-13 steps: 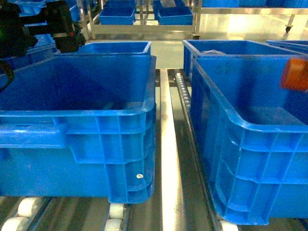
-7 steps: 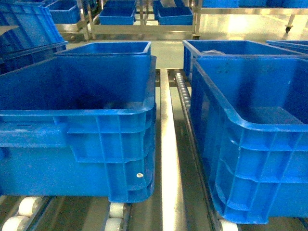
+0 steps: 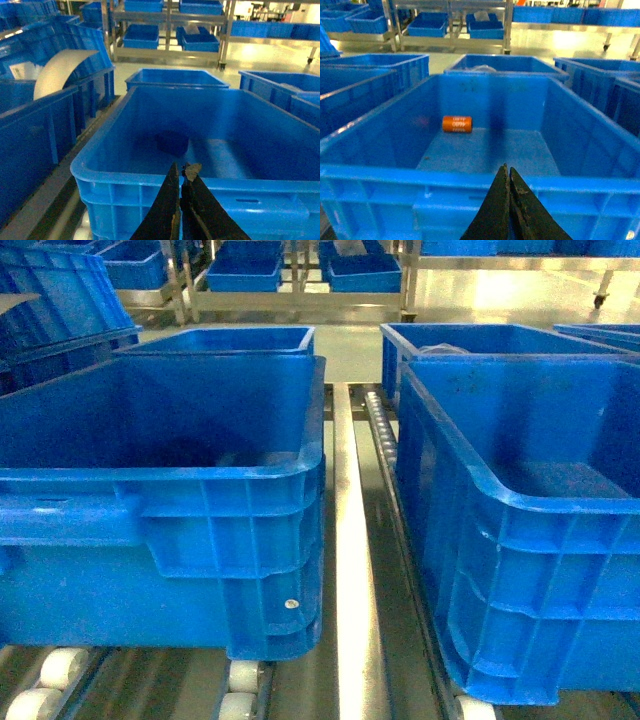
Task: Sort blue parts and orange caps into right shelf containers
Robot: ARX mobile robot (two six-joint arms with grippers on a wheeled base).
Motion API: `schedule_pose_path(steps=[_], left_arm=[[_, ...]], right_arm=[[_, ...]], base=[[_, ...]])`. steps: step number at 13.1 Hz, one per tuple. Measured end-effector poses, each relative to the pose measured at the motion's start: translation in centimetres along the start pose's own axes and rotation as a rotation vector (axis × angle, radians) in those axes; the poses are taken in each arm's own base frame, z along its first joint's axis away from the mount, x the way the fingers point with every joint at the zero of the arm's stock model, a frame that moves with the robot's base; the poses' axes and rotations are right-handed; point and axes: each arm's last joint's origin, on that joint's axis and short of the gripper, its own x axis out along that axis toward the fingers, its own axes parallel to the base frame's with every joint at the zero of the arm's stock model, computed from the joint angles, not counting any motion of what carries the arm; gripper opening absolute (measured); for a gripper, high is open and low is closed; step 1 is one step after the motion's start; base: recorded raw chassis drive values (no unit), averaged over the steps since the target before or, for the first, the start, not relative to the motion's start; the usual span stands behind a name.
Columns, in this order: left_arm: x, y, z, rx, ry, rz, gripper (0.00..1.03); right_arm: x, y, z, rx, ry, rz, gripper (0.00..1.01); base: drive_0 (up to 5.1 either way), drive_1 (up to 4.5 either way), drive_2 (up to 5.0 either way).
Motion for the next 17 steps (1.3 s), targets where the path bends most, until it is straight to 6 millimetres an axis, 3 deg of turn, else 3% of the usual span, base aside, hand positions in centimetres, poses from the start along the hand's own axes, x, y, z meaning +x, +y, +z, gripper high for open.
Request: schedule_pose_path(steps=[2, 17], left_arm=[[-1.1, 0.0, -1.2, 0.000, 0.067, 0.001, 0.02], [-4.7, 0.0, 0.3, 0.000, 0.010, 0.001, 0.02]], right_arm=[[-0.9, 0.0, 0.2, 0.000, -0.018, 0.000, 0.01], [-4.1, 0.0, 0.7, 0.003, -0.036, 0.000, 0.01]], base=[[0.0, 0.00, 0.0], [0.0, 0.00, 0.0]])
